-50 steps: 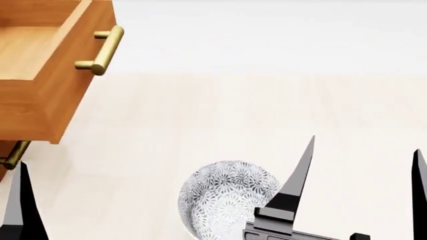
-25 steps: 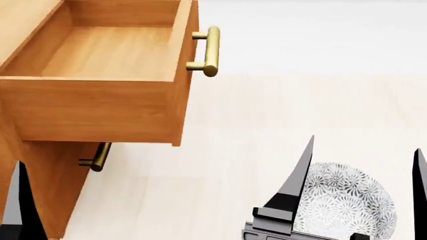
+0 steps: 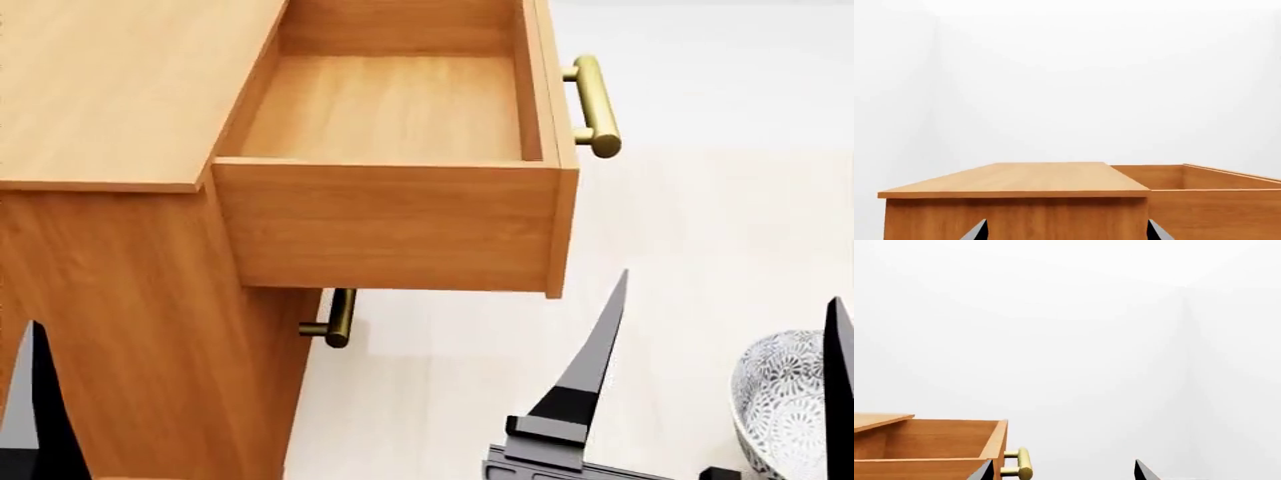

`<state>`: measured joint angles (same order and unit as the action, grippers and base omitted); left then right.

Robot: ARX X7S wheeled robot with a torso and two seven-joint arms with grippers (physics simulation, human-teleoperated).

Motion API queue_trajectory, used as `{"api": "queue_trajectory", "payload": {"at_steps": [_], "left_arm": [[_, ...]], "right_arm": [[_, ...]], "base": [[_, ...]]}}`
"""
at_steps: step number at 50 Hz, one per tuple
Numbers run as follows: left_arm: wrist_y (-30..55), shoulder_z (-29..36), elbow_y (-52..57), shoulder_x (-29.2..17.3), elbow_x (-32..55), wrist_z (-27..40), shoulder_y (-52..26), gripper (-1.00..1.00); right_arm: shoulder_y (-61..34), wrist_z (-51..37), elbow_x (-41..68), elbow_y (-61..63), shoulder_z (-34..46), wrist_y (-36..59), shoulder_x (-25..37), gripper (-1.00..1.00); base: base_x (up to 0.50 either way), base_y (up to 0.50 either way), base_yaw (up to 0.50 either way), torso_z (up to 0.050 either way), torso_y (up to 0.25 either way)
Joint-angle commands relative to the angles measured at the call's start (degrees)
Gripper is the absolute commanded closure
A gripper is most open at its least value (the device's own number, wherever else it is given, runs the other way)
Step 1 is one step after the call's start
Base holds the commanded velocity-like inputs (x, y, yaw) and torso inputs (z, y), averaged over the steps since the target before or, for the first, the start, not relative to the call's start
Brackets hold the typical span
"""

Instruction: Put the bowl on top of the cabinet.

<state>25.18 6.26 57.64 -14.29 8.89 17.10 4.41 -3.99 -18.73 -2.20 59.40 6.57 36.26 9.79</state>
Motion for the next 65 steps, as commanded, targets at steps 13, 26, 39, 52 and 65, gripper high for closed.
{"api": "queue_trajectory", "payload": {"at_steps": [13, 26, 39, 52, 65], "left_arm": [[-1.1, -0.3, 0.3, -1.3, 2.3, 0.7, 0.4, -1.00], [-1.1, -0.4, 0.9, -2.2, 3.4, 1.6, 0.3, -1.00], [-2.1, 0.1, 1.0, -3.1, 3.3, 2.8, 0.5, -1.00], [-1.3, -0.4, 1.3, -3.5, 5.6, 4.3, 0.1, -1.00], [-1.2, -2.0, 1.5, -4.7, 7.9, 5.7, -0.3, -1.00]], "right_arm": [[0.4, -0.2, 1.7, -0.4, -0.8, -0.9, 0.2, -1.00], [0.0, -0.7, 2.2, 0.2, -0.4, -0.3, 0.6, -1.00], [-0.2, -1.4, 3.1, 0.5, -0.4, -0.1, 1.4, -1.00], [-8.5, -1.2, 23.2, -0.3, -16.0, 7.3, -1.5, -1.00], [-20.6, -5.7, 37.8, -5.0, -33.0, 23.3, -0.4, -1.00]], "base": [[0.00, 0.00, 0.00, 0.049, 0.000], [0.00, 0.00, 0.00, 0.050, 0.000], [0.00, 0.00, 0.00, 0.049, 0.000], [0.00, 0.00, 0.00, 0.005, 0.000], [0.00, 0.00, 0.00, 0.000, 0.000]]}}
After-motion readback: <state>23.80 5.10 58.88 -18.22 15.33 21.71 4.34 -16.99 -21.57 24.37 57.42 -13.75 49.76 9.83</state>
